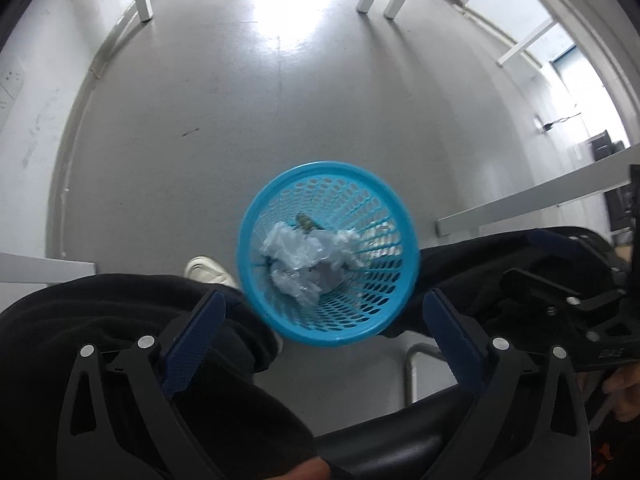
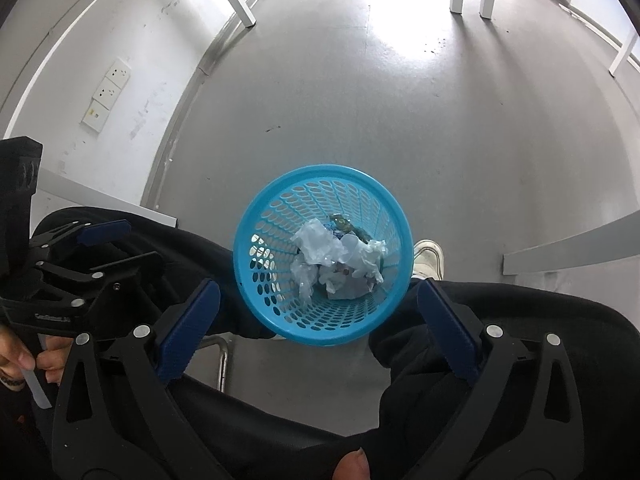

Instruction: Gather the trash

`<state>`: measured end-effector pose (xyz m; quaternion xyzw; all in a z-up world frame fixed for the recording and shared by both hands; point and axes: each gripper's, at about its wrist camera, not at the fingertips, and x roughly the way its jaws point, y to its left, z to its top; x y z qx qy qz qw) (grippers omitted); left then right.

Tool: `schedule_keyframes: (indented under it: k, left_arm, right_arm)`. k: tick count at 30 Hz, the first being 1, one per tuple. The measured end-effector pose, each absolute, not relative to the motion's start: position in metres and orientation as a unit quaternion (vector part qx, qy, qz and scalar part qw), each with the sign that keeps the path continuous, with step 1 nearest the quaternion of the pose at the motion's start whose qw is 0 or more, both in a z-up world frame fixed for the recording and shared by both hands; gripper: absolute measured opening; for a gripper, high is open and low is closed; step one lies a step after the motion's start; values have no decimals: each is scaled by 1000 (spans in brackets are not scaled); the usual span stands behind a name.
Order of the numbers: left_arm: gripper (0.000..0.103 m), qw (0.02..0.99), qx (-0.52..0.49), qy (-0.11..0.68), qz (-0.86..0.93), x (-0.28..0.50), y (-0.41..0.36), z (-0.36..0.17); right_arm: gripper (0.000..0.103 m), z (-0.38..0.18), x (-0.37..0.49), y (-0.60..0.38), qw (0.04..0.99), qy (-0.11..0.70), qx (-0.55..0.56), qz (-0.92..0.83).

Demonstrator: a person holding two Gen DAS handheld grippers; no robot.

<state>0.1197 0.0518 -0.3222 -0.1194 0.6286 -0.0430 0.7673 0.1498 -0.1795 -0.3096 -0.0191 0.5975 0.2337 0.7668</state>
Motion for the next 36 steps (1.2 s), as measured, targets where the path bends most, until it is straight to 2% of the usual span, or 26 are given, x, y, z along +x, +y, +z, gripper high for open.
schedule_keyframes:
  k: [16,36]
  left_arm:
    - [97,787,-115,604,-42,116,51,-316]
    - [97,783,-131,606,-45,119,53,-318]
  right_arm:
    - [95,-298,139,-191,776,586,-4,233]
    - [95,-309,149,-194,772,599,9,210]
